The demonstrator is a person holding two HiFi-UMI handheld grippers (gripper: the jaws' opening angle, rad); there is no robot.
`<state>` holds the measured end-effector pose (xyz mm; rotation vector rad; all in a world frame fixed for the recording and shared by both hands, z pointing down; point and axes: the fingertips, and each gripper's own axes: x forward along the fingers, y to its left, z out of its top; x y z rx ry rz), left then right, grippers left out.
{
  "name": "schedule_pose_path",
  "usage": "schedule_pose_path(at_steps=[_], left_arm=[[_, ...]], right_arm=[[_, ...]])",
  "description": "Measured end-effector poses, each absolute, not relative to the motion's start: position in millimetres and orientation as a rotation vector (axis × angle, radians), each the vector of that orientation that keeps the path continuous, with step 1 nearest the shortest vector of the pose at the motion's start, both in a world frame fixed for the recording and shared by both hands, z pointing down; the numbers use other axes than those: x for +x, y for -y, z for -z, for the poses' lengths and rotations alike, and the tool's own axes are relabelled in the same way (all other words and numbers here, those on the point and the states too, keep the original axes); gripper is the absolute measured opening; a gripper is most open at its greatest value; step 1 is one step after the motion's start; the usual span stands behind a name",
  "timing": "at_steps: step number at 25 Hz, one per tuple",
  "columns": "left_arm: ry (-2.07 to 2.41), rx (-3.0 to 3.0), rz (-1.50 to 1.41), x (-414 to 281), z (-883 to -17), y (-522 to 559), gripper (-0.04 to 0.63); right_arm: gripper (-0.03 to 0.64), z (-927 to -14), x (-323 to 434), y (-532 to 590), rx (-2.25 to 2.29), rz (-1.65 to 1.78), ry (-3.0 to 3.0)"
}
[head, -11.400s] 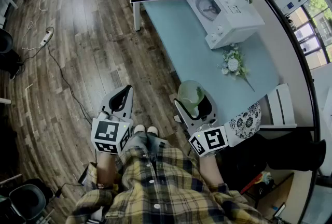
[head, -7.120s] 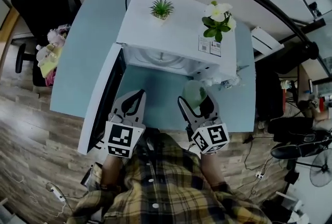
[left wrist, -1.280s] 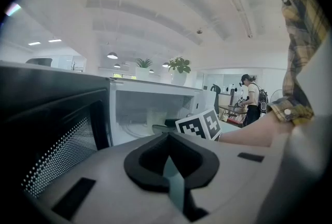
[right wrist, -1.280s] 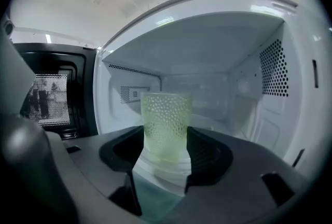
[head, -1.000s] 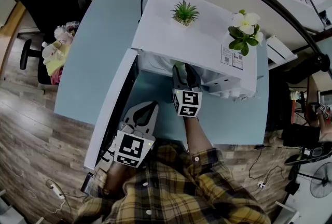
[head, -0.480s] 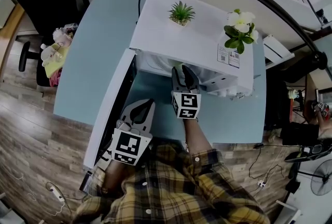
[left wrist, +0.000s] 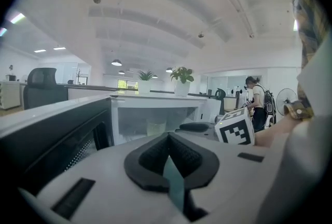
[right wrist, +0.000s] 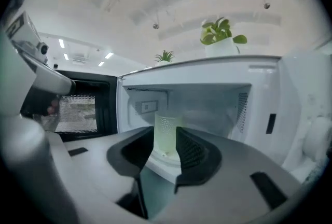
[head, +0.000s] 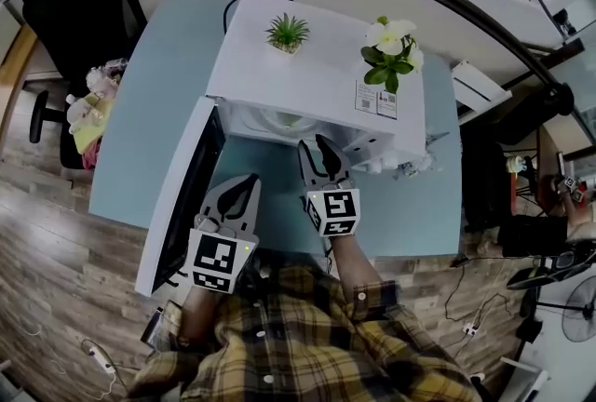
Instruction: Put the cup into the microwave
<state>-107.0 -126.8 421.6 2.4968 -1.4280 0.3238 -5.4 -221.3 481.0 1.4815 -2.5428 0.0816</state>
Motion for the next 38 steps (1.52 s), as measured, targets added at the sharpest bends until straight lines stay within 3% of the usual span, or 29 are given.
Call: schedule_pose_path(at_steps=[10,21,38], left_arm=[[1.427,2.505,-0.304,-71,-402,127,-0.008],[1.400,2.581,-0.299,-34,-391,121,-0.008],[1.327,2.645,-0.280,11,-385,110,-0.008]], right_arm=[[0.140,-430,44,186,1.435,-0.099,2.632],[0.082,-388,110,142,1.515,-0.069,2.644],[0.005,-394,168,107,1.628,-0.183,2.583]])
